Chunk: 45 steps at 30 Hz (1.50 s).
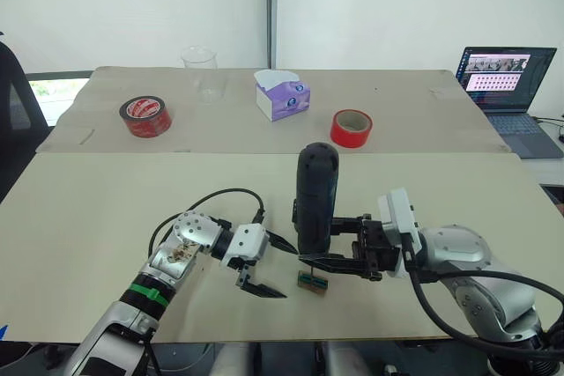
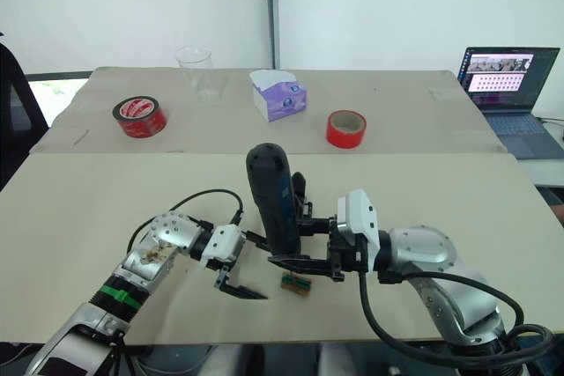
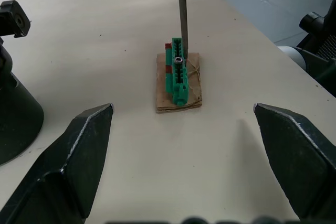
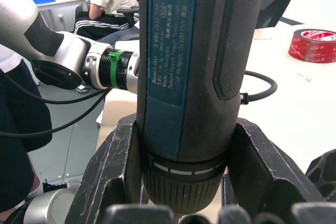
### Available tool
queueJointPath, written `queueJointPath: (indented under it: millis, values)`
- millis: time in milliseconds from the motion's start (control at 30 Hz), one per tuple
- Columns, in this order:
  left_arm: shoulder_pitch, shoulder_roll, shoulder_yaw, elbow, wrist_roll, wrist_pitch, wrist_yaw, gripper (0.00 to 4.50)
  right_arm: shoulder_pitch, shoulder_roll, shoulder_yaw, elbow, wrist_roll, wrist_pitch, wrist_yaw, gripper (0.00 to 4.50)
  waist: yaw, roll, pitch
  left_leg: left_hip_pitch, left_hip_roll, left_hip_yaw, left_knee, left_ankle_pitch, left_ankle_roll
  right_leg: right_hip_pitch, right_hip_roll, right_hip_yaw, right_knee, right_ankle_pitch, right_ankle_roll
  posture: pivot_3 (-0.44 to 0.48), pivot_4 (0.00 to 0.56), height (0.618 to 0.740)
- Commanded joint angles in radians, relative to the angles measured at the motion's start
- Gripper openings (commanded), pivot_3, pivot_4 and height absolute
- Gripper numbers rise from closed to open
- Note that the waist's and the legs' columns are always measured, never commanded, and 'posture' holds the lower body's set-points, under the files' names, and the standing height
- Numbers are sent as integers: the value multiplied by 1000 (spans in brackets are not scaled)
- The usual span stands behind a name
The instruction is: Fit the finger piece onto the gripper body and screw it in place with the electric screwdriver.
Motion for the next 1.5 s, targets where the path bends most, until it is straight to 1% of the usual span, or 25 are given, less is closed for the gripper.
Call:
queueJointPath:
  millis: [33,267,933,1233,1500]
  values:
    - [-17,-6,3,-3,-7,-15,-6,4500,-7,2,-18,-31,10,-51,4,1887,0,0,0,0,0,0,0,0,0,0,0,0,0,0,0,0,150,740]
    - [-18,-6,4,-3,-8,-9,-10,4500,-14,0,-23,-37,21,-44,-3,1887,0,0,0,0,0,0,0,0,0,0,0,0,0,0,0,0,150,740]
    - [-29,-7,8,-32,-18,29,-13,4500,11,-7,-14,-22,-12,-68,12,1887,0,0,0,0,0,0,0,0,0,0,0,0,0,0,0,0,150,740]
    - [-39,-6,9,-45,-24,49,-13,4500,0,-5,-13,-14,-31,-83,7,1887,0,0,0,0,0,0,0,0,0,0,0,0,0,0,0,0,150,740]
    - [-42,-5,10,-58,-24,64,-11,4500,-1,-22,-19,-11,-35,-90,18,1887,0,0,0,1,0,0,0,0,0,0,0,0,0,0,0,0,150,740]
